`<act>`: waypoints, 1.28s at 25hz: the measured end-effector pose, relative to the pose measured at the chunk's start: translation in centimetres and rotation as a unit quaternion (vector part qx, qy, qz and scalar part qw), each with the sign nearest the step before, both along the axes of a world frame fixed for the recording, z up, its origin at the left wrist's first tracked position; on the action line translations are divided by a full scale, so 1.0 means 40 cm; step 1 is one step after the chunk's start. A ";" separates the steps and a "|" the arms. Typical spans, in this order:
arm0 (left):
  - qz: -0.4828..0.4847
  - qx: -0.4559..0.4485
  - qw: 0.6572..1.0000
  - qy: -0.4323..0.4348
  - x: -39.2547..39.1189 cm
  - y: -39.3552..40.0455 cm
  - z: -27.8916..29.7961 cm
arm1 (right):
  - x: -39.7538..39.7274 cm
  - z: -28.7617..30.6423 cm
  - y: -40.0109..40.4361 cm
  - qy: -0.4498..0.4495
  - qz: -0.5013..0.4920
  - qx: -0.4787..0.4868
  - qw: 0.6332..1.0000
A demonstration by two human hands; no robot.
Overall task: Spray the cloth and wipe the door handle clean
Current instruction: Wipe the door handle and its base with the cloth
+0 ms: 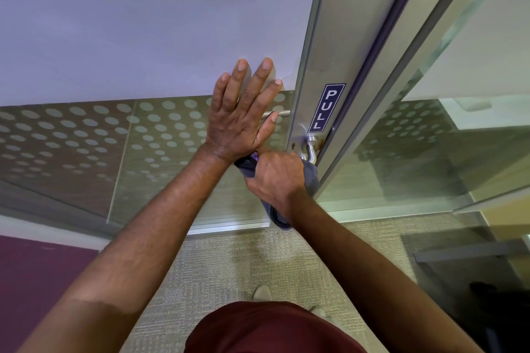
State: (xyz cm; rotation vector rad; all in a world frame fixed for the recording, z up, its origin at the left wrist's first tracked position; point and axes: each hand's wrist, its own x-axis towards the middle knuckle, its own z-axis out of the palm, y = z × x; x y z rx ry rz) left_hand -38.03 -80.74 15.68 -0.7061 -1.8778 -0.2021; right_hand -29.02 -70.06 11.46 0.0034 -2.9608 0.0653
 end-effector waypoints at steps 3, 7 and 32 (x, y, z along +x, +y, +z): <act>0.001 -0.006 1.000 0.001 -0.001 -0.003 0.001 | 0.034 -0.053 0.023 0.084 0.057 0.007 0.995; 0.008 -0.002 1.000 0.000 -0.004 -0.002 -0.008 | 0.092 -0.143 0.117 0.168 0.155 -0.019 0.973; 0.004 0.010 1.000 0.017 -0.015 0.000 -0.015 | 0.148 -0.094 0.100 0.124 -0.109 -0.500 0.850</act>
